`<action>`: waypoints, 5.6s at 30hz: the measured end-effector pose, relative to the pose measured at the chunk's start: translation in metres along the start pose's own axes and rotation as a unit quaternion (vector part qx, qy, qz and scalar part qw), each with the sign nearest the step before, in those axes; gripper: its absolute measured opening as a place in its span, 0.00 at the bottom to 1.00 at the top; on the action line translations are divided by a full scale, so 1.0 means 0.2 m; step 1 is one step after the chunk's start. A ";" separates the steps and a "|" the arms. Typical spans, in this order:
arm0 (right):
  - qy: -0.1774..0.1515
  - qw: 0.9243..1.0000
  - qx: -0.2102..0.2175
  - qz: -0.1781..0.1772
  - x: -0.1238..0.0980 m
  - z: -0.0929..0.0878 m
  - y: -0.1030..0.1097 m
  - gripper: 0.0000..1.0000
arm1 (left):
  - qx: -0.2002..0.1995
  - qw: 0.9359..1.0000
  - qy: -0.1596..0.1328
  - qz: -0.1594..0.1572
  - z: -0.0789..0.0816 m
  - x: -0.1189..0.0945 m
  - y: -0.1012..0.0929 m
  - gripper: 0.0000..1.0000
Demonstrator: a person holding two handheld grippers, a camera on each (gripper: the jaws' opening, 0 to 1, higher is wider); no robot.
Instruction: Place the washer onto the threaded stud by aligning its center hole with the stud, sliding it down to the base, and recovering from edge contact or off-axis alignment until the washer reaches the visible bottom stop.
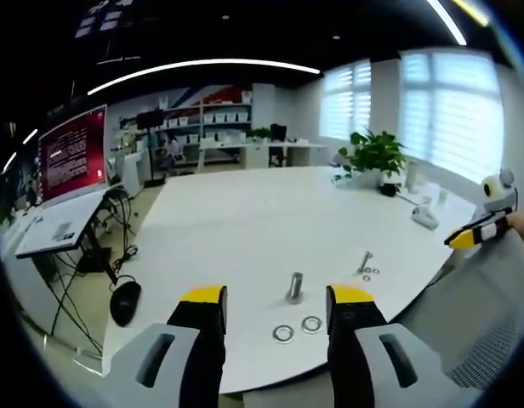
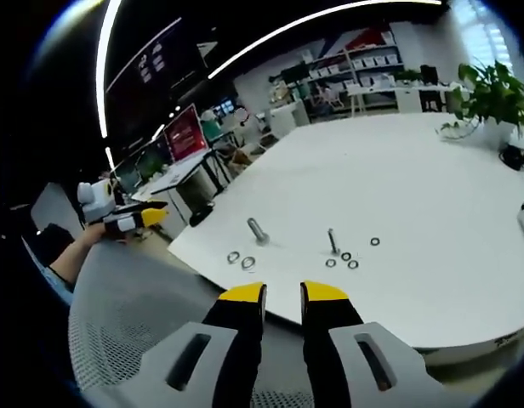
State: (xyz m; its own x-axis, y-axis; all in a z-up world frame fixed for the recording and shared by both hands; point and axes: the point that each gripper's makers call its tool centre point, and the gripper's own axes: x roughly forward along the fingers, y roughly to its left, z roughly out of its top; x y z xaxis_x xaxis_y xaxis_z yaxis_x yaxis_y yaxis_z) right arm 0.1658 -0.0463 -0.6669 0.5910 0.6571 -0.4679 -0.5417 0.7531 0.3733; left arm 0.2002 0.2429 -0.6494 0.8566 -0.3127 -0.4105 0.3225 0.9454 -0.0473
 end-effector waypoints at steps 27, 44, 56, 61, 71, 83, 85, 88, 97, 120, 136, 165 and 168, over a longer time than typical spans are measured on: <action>0.110 0.957 -0.199 0.180 0.27 0.30 0.29 0.21 | -0.016 1.000 0.015 0.003 -0.03 0.00 0.02 0.45; 0.210 0.892 -0.336 0.218 0.64 0.19 0.41 0.21 | -0.029 0.999 0.039 0.002 -0.07 0.01 0.03 0.42; 0.256 0.860 -0.374 0.235 0.86 0.10 0.51 0.21 | -0.031 0.998 0.045 -0.002 -0.08 0.01 0.02 0.39; 0.292 0.839 -0.391 0.239 0.90 0.00 0.49 0.21 | -0.035 0.999 0.039 0.000 -0.07 0.01 0.03 0.38; 0.338 0.805 -0.426 0.239 0.95 -0.10 0.45 0.21 | -0.035 0.999 0.040 0.000 -0.08 0.01 0.02 0.38; 0.377 0.770 -0.462 0.226 1.07 -0.21 0.44 0.20 | -0.039 0.999 0.038 0.005 -0.08 0.01 0.03 0.38; 0.388 0.764 -0.463 0.227 1.08 -0.24 0.44 0.20 | -0.040 0.998 0.038 0.006 -0.08 0.01 0.03 0.38; 0.390 0.759 -0.469 0.228 1.10 -0.26 0.45 0.21 | -0.037 0.999 0.039 0.006 -0.08 0.01 0.04 0.37; 0.410 0.744 -0.476 0.228 1.18 -0.34 0.48 0.21 | -0.032 0.998 0.051 0.002 -0.09 0.01 0.03 0.34; 0.442 0.677 -0.556 0.191 1.26 -0.49 0.29 0.30 | -0.039 0.999 0.033 0.004 -0.07 0.01 0.04 0.30; 0.434 0.672 -0.579 0.159 1.30 -0.46 0.27 0.30 | -0.040 0.999 0.030 0.006 -0.06 0.01 0.04 0.30; 0.450 0.682 -0.549 0.175 1.30 -0.47 0.26 0.24 | -0.040 0.999 0.032 0.006 -0.07 0.01 0.05 0.29; 0.438 0.696 -0.539 0.180 1.30 -0.46 0.26 0.23 | -0.039 0.999 0.032 0.005 -0.07 0.01 0.04 0.29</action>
State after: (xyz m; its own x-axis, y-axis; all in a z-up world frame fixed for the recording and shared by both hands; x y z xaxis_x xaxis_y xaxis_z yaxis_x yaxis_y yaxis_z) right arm 0.2359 0.1609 -0.8428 -0.0341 0.1684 -0.9851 -0.9737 -0.2279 -0.0053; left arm 0.1993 0.2518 -0.6628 0.8311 -0.2981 -0.4695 0.2783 0.9538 -0.1130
